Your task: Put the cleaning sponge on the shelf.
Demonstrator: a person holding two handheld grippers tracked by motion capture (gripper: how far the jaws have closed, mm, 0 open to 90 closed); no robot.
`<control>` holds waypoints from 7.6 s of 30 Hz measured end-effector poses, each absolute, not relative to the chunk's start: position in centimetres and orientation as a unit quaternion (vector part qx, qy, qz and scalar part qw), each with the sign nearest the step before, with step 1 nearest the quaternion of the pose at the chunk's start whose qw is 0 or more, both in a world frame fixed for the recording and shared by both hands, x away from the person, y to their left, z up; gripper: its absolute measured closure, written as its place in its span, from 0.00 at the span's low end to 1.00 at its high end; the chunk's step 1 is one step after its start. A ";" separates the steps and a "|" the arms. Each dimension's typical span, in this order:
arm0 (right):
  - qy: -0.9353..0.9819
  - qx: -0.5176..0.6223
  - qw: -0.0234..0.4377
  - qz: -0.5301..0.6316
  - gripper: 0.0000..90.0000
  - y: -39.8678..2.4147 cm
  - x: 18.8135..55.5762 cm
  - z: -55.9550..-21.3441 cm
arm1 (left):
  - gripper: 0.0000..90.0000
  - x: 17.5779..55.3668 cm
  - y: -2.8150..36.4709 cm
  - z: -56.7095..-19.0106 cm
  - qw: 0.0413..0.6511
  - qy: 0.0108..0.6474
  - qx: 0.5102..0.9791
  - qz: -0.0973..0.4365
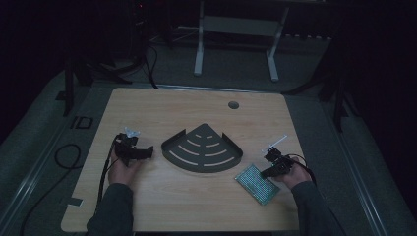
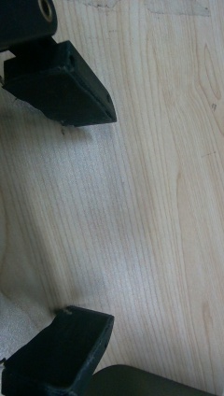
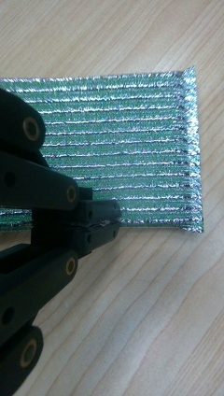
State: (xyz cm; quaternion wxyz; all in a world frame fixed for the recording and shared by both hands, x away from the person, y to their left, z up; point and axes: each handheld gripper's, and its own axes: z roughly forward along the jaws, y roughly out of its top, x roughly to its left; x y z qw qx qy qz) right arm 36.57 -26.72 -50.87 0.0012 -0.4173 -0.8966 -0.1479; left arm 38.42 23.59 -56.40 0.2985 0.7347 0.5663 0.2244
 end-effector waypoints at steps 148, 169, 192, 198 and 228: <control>-0.894 -0.386 -0.074 -0.214 1.00 -17.6 44.6 -38.6 | 0.06 38.5 23.6 -56.4 0.299 0.566 0.735 0.224; -0.896 -0.383 -0.062 -0.214 1.00 -15.7 45.4 -40.4 | 0.06 38.5 23.6 -56.4 0.299 0.565 0.735 0.224; -0.904 -0.373 -0.054 -0.203 1.00 -13.9 45.4 -42.4 | 0.06 38.5 23.6 -56.4 0.299 0.565 0.735 0.224; -0.907 -0.366 -0.054 -0.202 1.00 -13.5 45.3 -42.8 | 0.06 38.5 23.6 -56.4 0.299 0.565 0.735 0.224; -0.909 -0.371 -0.054 -0.183 1.00 -13.1 45.4 -44.6 | 0.06 38.5 23.6 -56.4 0.299 0.565 0.735 0.224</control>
